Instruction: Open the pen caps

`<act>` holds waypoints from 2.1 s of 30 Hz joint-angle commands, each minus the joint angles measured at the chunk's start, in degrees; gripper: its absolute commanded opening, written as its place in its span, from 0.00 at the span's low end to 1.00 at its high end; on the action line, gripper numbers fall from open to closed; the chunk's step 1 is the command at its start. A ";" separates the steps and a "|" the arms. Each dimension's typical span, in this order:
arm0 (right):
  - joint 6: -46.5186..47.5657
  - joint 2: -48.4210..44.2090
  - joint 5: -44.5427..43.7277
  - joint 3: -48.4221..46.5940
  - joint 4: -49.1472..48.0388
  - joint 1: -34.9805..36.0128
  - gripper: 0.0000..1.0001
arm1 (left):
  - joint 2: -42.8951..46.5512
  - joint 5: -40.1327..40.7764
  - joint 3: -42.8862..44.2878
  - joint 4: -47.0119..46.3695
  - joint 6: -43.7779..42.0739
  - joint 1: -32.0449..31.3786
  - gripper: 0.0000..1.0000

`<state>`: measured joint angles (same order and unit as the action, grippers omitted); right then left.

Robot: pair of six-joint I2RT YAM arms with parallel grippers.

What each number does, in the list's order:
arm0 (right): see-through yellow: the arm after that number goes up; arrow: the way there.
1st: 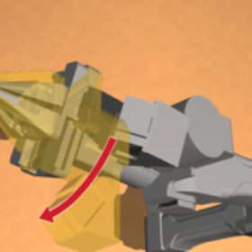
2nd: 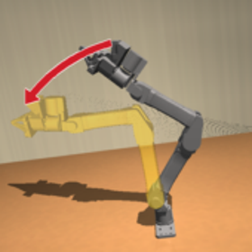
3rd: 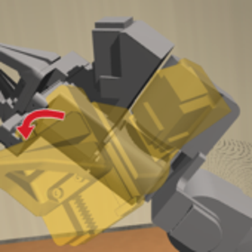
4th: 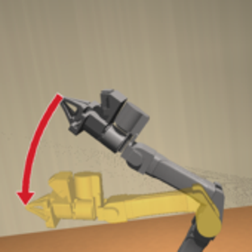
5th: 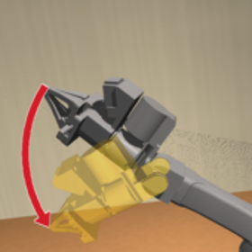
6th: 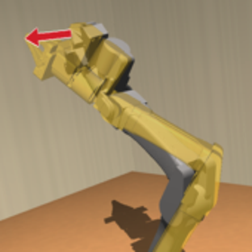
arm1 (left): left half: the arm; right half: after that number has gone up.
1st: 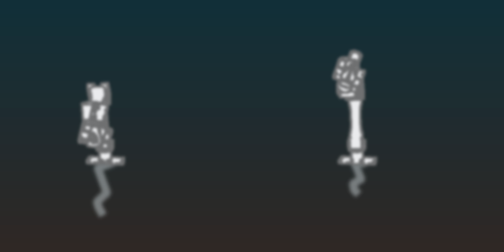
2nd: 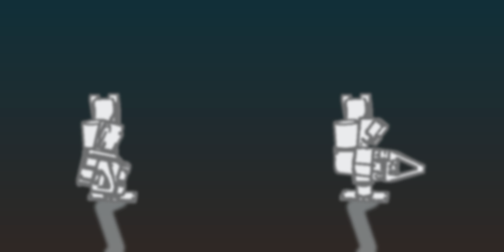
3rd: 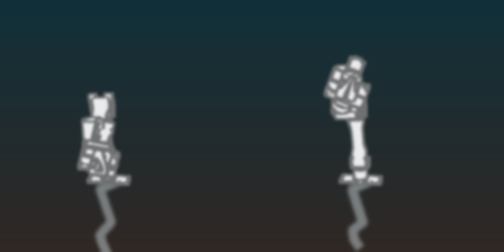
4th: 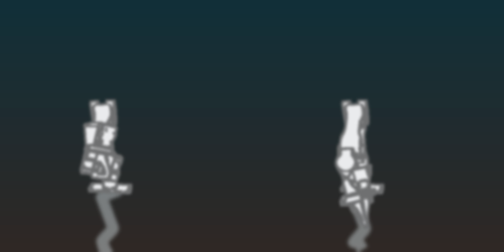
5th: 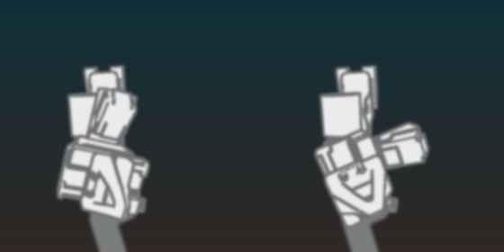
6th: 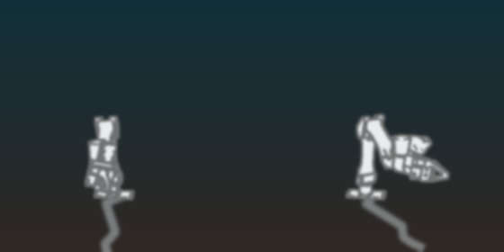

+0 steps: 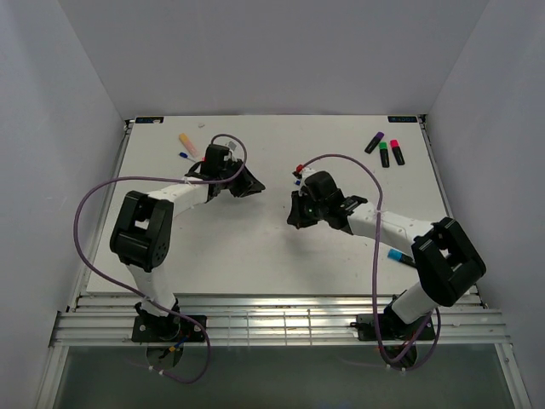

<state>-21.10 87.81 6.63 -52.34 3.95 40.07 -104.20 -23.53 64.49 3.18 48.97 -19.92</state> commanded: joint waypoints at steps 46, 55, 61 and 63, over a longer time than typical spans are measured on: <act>2.21 18.45 -18.24 -13.67 6.16 -2.81 0.32 | -27.37 -2.75 30.17 11.76 -7.48 -7.15 0.47; 1.94 17.05 -17.44 -15.25 6.95 -2.81 0.36 | -25.79 -2.40 29.20 11.85 -8.80 -6.88 0.55; 0.98 8.09 -17.44 -13.58 6.77 -2.81 0.37 | -22.55 -1.52 26.48 11.24 -9.33 -6.53 0.57; 0.54 3.96 -18.85 -13.14 7.82 -3.07 0.37 | -21.22 -1.61 24.64 10.80 -9.51 -6.27 0.58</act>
<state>-19.40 99.31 -10.48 -65.01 11.14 37.50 -129.56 -27.35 91.88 11.81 41.41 -26.68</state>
